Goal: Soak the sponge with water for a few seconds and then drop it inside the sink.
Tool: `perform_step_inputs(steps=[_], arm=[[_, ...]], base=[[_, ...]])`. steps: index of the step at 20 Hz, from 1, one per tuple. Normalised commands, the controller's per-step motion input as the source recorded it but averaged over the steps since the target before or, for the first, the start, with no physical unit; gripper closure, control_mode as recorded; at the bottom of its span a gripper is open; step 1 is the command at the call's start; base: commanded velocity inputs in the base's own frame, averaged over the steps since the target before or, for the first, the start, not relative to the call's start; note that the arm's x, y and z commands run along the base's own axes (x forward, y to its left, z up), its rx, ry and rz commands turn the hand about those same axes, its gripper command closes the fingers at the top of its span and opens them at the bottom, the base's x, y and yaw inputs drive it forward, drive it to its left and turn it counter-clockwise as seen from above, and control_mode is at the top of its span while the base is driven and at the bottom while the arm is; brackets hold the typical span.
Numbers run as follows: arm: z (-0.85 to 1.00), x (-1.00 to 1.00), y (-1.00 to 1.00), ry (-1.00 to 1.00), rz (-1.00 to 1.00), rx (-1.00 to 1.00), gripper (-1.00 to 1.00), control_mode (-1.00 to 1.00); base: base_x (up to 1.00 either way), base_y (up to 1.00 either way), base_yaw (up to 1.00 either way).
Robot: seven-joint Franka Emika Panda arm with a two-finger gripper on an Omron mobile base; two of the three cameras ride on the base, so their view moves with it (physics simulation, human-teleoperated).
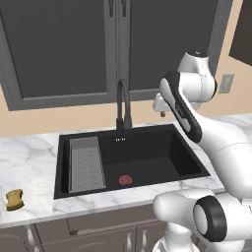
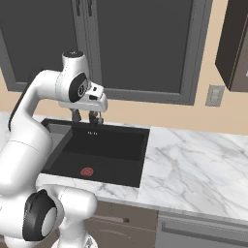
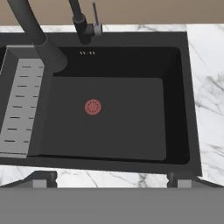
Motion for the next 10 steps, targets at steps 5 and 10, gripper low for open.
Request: perform_step_inputs(steps=[5,10], arm=[[0.0,0.0,0.0,0.0,0.0,0.0,-1.0,-1.0],[0.0,0.02,0.0,0.0,0.0,0.0,-1.0,-1.0]], base=[[0.0,0.0,0.0],[0.0,0.0,0.0]])
